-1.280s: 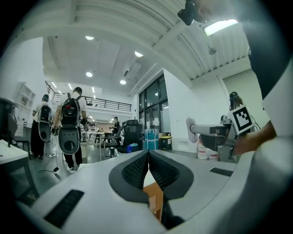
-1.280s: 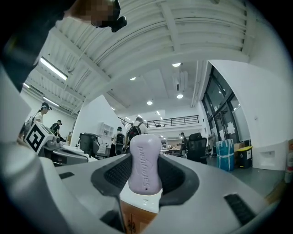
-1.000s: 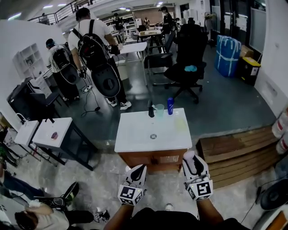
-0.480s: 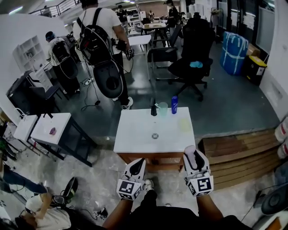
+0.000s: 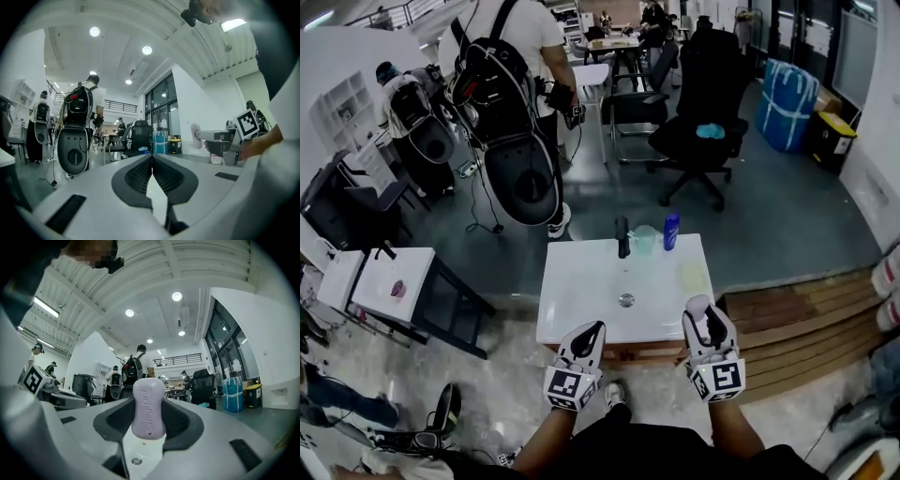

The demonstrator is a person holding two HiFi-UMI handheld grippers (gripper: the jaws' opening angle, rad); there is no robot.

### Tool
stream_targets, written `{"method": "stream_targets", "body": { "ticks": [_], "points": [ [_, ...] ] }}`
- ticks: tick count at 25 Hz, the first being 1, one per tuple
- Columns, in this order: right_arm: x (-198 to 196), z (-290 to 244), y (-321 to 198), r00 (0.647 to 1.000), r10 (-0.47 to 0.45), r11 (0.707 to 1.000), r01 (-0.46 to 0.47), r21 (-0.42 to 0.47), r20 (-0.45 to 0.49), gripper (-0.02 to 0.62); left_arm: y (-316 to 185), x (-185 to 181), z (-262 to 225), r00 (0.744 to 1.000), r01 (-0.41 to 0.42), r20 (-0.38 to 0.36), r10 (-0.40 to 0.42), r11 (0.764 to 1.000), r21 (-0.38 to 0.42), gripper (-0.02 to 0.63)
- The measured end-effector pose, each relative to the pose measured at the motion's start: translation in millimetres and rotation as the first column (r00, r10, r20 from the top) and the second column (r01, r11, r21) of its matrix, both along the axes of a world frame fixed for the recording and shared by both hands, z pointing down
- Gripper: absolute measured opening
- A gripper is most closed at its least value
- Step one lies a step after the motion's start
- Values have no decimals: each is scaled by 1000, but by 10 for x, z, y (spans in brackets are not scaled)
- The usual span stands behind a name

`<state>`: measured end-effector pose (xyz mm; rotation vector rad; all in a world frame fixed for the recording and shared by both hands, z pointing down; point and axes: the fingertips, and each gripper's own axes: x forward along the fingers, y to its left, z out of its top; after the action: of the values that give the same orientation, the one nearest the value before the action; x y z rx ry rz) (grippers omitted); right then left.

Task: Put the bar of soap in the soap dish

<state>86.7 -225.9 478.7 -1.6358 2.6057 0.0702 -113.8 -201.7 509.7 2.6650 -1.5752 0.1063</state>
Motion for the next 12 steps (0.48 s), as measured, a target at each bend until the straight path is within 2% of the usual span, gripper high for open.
{"method": "stream_targets", "body": {
  "ticks": [8, 12],
  "points": [
    [-273, 148, -556, 996, 76, 996, -78, -51, -44, 190, -640, -272, 58, 998, -65, -14, 65, 998, -24, 20],
    [-273, 210, -826, 993, 101, 992, -104, -70, -55, 190, -930, -253, 109, 994, -107, -32, 106, 994, -37, 20]
  ]
}}
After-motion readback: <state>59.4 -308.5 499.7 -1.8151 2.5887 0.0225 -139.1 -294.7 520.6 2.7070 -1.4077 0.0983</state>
